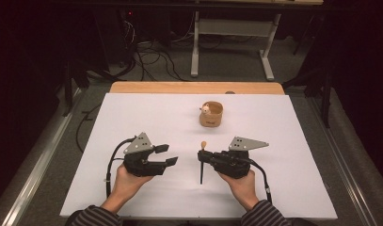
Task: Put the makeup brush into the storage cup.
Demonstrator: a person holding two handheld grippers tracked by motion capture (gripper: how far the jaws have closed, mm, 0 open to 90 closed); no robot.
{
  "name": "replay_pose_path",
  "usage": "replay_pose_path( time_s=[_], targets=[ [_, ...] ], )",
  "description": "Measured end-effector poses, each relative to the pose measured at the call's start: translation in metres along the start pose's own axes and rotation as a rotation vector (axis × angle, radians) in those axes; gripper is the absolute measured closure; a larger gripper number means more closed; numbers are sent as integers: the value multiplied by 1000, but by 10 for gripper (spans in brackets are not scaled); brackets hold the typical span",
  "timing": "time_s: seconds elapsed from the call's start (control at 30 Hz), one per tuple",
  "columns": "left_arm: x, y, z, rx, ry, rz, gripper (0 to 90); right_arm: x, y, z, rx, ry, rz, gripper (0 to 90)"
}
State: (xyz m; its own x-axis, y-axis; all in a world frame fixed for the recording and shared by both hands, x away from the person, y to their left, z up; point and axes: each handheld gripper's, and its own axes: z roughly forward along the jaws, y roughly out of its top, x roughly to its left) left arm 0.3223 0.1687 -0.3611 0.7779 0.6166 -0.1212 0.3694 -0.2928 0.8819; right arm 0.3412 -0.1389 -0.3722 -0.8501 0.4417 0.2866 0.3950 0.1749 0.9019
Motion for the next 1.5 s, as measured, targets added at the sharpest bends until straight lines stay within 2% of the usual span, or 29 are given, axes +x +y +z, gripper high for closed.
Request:
replay_pose_path(
  time_s=[0.4,0.57,0.8,0.9,1.1,1.4,1.5],
  targets=[
    [17,-17,-25,-53,72,-70,402,0,0,-2,8,-15,-16,864],
    [20,-23,-32,-64,102,-71,397,0,1,-4,7,-24,-25,864],
    [27,-37,-31,-67,154,-68,393,-2,2,-7,15,-34,-34,864],
    [30,-40,-33,-90,157,-88,395,-3,3,-9,20,-44,-41,864],
    [33,-46,-34,-112,166,-101,393,-7,5,-13,33,-65,-47,864],
    [34,-50,-29,-90,179,-96,394,-13,16,-22,26,-102,-58,863],
    [33,-51,-28,-98,177,-90,395,-15,18,-24,31,-116,-64,863]
  ],
)
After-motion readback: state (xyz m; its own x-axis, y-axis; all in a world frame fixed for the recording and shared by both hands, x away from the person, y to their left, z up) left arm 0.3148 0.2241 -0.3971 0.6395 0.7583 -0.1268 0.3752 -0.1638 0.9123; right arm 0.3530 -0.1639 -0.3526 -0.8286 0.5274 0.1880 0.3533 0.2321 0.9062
